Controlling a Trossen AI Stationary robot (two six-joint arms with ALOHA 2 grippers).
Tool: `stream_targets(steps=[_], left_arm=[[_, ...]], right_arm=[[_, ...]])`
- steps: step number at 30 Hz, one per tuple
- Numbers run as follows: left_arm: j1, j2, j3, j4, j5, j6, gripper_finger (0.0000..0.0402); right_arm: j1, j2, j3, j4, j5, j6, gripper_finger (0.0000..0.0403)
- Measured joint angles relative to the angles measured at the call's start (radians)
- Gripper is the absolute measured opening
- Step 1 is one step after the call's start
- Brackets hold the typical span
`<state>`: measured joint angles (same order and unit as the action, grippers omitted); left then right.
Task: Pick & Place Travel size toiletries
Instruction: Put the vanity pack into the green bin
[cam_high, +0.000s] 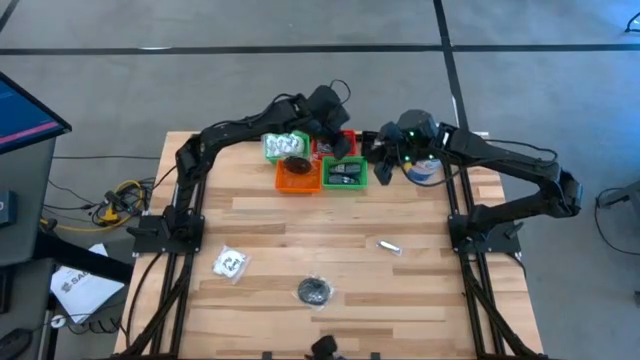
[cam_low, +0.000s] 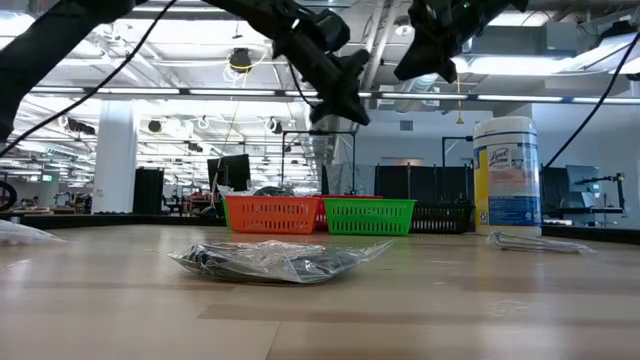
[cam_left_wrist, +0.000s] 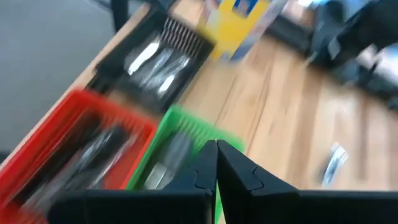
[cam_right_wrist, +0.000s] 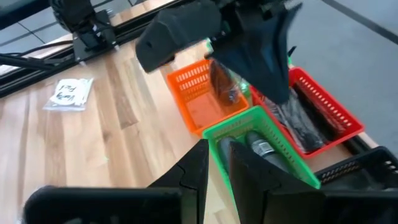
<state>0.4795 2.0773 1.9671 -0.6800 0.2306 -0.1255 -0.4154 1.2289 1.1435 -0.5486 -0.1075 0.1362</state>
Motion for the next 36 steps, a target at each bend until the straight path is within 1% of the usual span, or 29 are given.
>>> stream_targets(steps=[5,7,10,13,16,18,23,27,31,34,36], left_arm=[[-0.019,-0.04,0.0,-0.203,-0.102,0.044,0.0001],[-0.031,-0.059,0.0,-0.274,-0.123,0.046,0.0001],[-0.058,-0.107,-0.046,-0.306,-0.138,0.042,0.0001],[-0.095,-0.184,-0.161,-0.29,-0.15,0.025,0.0001],[-0.14,-0.286,-0.315,-0.25,-0.185,-0.016,0.0001],[-0.168,-0.357,-0.432,-0.19,-0.199,-0.062,0.0001],[-0.244,-0.548,-0.713,-0.039,-0.206,-0.225,0.0001],[-0.311,-0.685,-0.899,0.038,-0.209,-0.349,0.0001],[-0.382,-0.8,-1.035,0.062,-0.232,-0.474,0.0001],[-0.444,-0.867,-1.106,0.066,-0.257,-0.548,0.0001],[-0.49,-0.903,-1.143,0.06,-0.274,-0.599,0.0001]], right_arm=[[0.032,0.0,0.0,-0.006,0.0,0.049,0.0055],[0.047,0.001,0.0,-0.002,0.0,0.075,0.0055],[0.068,0.002,0.0,0.016,0.002,0.124,0.0055],[0.094,0.002,0.0,0.038,0.003,0.188,0.0055],[0.128,0.002,0.0,0.062,0.009,0.25,0.0055],[0.159,0.002,0.0,0.077,0.029,0.282,0.0055],[0.25,0.002,0.0,0.094,0.122,0.342,0.0055],[0.311,0.002,0.0,0.109,0.196,0.374,0.0055],[0.353,0.003,0.0,0.143,0.258,0.407,0.0055],[0.376,0.009,0.0,0.171,0.296,0.431,0.0055],[0.385,0.031,0.0,0.213,0.3,0.447,0.0055]])
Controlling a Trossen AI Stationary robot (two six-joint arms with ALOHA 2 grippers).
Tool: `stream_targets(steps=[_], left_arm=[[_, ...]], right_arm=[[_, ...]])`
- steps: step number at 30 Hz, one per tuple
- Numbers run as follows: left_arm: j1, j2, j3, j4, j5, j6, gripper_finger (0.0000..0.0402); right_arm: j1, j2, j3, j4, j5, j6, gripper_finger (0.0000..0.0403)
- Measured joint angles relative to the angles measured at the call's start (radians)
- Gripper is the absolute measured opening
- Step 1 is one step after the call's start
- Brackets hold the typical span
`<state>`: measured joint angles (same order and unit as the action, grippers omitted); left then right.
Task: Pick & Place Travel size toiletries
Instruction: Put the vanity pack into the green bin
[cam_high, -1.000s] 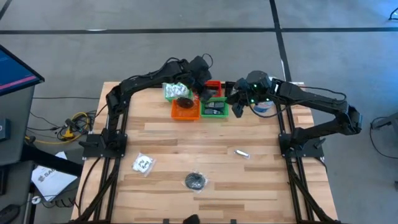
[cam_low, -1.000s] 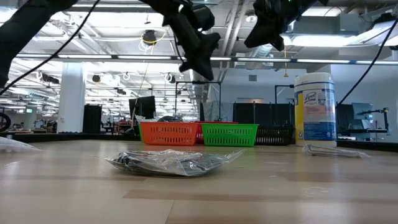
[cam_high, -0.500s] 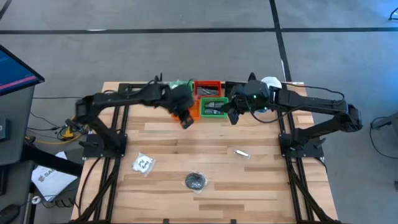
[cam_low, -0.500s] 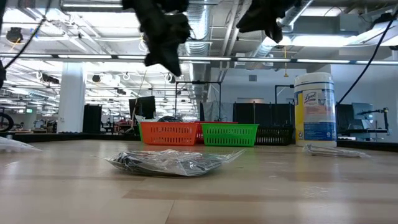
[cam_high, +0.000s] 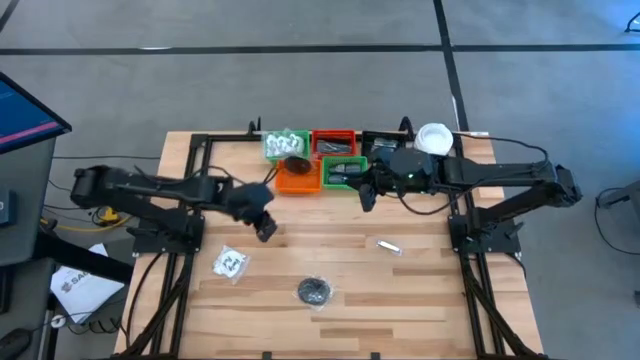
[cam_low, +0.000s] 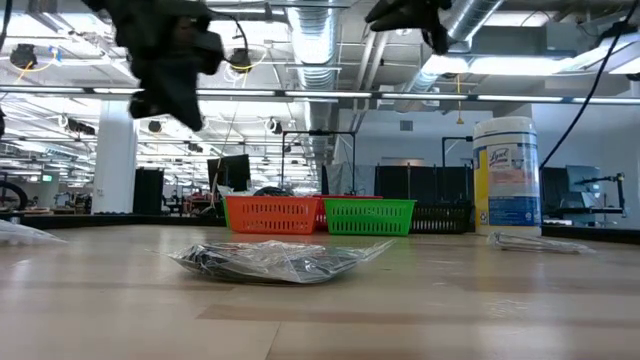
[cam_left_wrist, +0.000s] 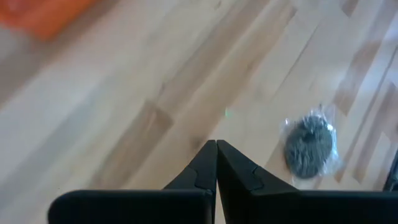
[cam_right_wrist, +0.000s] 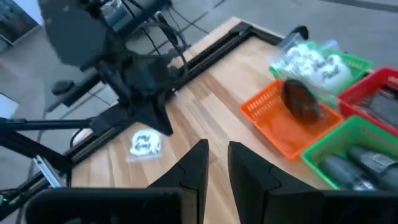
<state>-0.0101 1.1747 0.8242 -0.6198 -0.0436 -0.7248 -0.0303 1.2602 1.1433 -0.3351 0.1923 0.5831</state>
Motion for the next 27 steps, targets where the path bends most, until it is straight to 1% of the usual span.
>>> stream_targets(steps=[2,4,6,8,11,13,15,17,24,27], left_arm=[[-0.047,-0.025,-0.029,-0.001,-0.018,-0.056,0.0001],[-0.094,-0.044,-0.056,0.0,-0.023,-0.115,0.0001],[-0.141,-0.047,-0.071,-0.001,-0.026,-0.175,0.0001],[-0.194,-0.045,-0.079,-0.019,-0.028,-0.228,0.0001],[-0.279,-0.041,-0.085,-0.02,-0.025,-0.281,0.0001],[-0.335,-0.041,-0.086,-0.048,-0.025,-0.303,0.0001],[-0.398,-0.041,-0.086,-0.081,-0.036,-0.323,0.0001],[-0.469,-0.041,-0.086,-0.127,-0.063,-0.345,0.0001],[-0.717,-0.025,-0.085,-0.191,-0.222,-0.478,0.0001],[-0.79,0.021,-0.085,-0.219,-0.243,-0.564,0.0001]], right_arm=[[0.01,0.018,-0.004,0.025,-0.003,0.017,0.0055],[0.026,0.054,0.002,0.099,-0.004,0.038,0.0055],[0.044,0.094,-0.002,0.133,-0.015,0.05,0.0055],[0.062,0.141,-0.002,0.205,-0.034,0.066,0.0055],[0.088,0.194,-0.002,0.297,-0.063,0.093,0.0055],[0.101,0.236,0.001,0.374,-0.093,0.108,0.0055],[0.111,0.262,-0.002,0.409,-0.117,0.122,0.0055],[0.122,0.285,0.001,0.455,-0.125,0.135,0.0055],[0.129,0.306,0.0,0.467,-0.163,0.155,0.0055],[0.128,0.306,0.0,0.466,-0.162,0.151,0.0055]])
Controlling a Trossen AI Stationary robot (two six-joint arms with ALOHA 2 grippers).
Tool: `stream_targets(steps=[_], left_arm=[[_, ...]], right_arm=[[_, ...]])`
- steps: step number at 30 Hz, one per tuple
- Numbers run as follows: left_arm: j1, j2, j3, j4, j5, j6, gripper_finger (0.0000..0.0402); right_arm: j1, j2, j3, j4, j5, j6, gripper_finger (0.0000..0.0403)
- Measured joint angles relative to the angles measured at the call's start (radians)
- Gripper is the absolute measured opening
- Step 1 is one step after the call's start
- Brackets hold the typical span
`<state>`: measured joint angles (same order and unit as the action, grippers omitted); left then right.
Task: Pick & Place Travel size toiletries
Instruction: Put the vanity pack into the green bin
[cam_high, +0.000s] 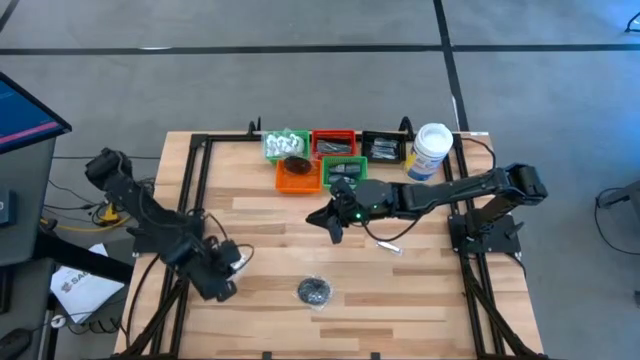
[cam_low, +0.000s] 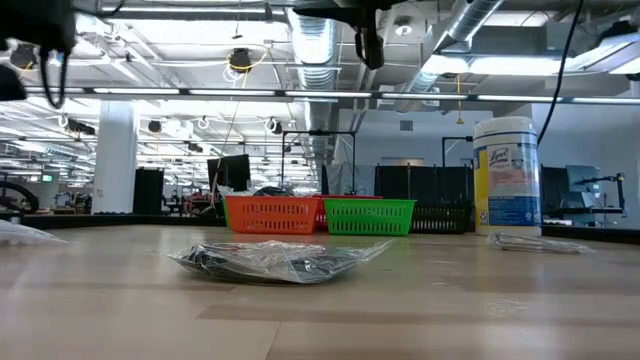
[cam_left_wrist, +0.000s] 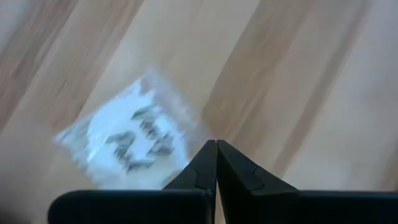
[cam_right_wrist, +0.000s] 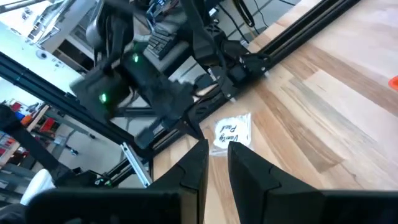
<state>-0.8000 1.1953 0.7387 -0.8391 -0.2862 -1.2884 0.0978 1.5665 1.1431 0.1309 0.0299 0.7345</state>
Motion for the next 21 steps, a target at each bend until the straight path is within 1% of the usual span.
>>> stream_targets(steps=[3,8,11,14,17,19,21], left_arm=[[-0.056,0.072,0.0,-0.023,0.014,-0.064,0.0],[-0.113,0.192,0.0,-0.024,0.125,-0.171,0.0],[-0.138,0.223,0.0,-0.017,0.197,-0.264,0.0],[-0.163,0.227,0.0,0.003,0.253,-0.358,0.0001],[-0.19,0.212,0.0,0.029,0.245,-0.49,0.0003],[-0.205,0.201,0.0,0.049,0.203,-0.603,0.0003],[-0.219,0.185,0.0,0.071,0.134,-0.722,0.0003]], right_arm=[[0.0,0.0,0.0,0.012,0.0,-0.001,0.0055],[0.0,0.0,0.0,0.016,-0.003,-0.008,0.0055],[0.0,0.0,0.0,0.015,-0.003,-0.008,0.0055],[0.0,0.0,0.0,0.014,-0.004,-0.009,0.0055],[0.0,0.0,0.0,0.013,-0.004,-0.011,0.0055],[-0.001,0.0,0.0,0.012,-0.004,-0.012,0.0055],[-0.002,0.0,0.0,0.012,-0.004,-0.015,0.0055]])
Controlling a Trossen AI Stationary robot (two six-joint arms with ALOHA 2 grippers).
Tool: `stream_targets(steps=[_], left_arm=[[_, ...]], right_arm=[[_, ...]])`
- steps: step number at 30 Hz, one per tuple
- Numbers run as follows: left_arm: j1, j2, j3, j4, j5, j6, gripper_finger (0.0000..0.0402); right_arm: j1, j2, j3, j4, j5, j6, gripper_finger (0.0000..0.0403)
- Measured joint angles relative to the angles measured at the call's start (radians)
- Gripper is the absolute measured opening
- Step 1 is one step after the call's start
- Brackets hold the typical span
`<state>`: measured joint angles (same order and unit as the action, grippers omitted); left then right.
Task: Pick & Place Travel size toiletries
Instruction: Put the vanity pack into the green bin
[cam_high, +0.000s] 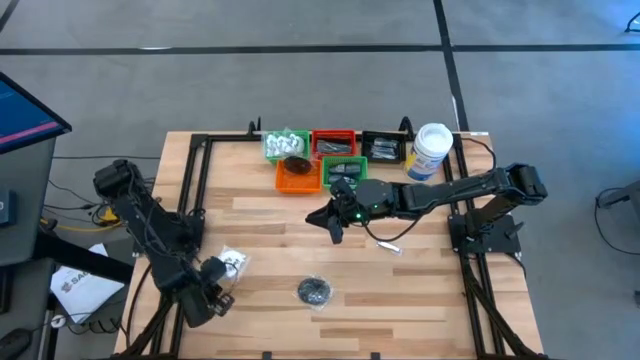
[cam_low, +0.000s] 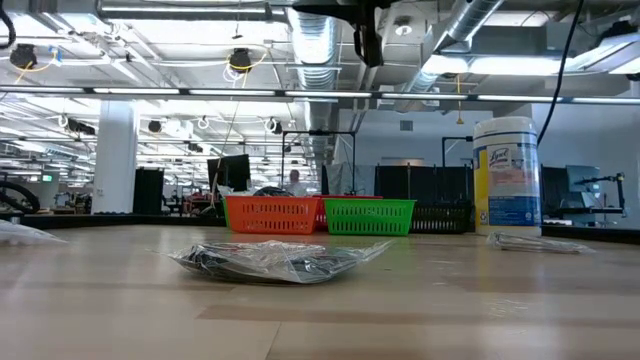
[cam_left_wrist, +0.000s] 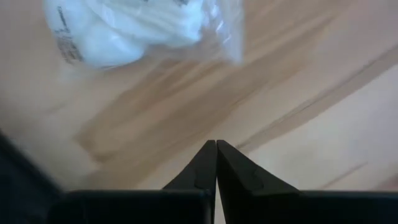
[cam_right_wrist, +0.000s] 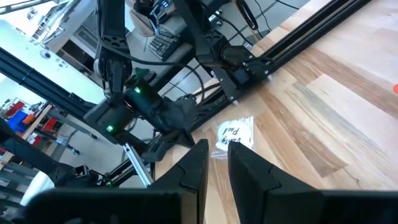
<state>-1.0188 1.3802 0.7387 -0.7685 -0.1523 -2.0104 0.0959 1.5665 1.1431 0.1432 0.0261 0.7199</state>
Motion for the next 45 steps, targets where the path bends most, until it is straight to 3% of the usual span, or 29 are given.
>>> stream_targets(steps=[5,9,14,21,25,39,45], left_arm=[[-0.018,-0.029,0.0,0.02,-0.115,-0.219,0.0004],[-0.007,-0.032,0.0,0.041,-0.112,-0.243,0.0022],[0.038,-0.033,-0.009,0.071,-0.155,-0.242,0.0077],[0.085,-0.039,-0.158,0.316,-0.138,-0.242,0.0168],[0.1,-0.04,-0.187,0.329,-0.133,-0.24,0.0194],[0.165,-0.044,-0.247,0.34,-0.164,-0.242,0.02],[0.178,-0.043,-0.256,0.331,-0.182,-0.24,0.0172]], right_arm=[[0.0,0.0,0.0,0.002,0.0,-0.013,0.0055],[0.0,0.0,0.0,0.002,0.0,-0.017,0.0055],[0.0,0.0,0.0,0.001,0.0,-0.021,0.0055],[0.008,0.0,0.0,0.0,0.0,-0.023,0.0055],[0.011,0.0,0.0,0.0,0.0,-0.023,0.0055],[0.0,0.0,0.0,0.011,0.0,-0.022,0.0055],[0.0,0.0,0.0,0.015,0.0,-0.022,0.0055]])
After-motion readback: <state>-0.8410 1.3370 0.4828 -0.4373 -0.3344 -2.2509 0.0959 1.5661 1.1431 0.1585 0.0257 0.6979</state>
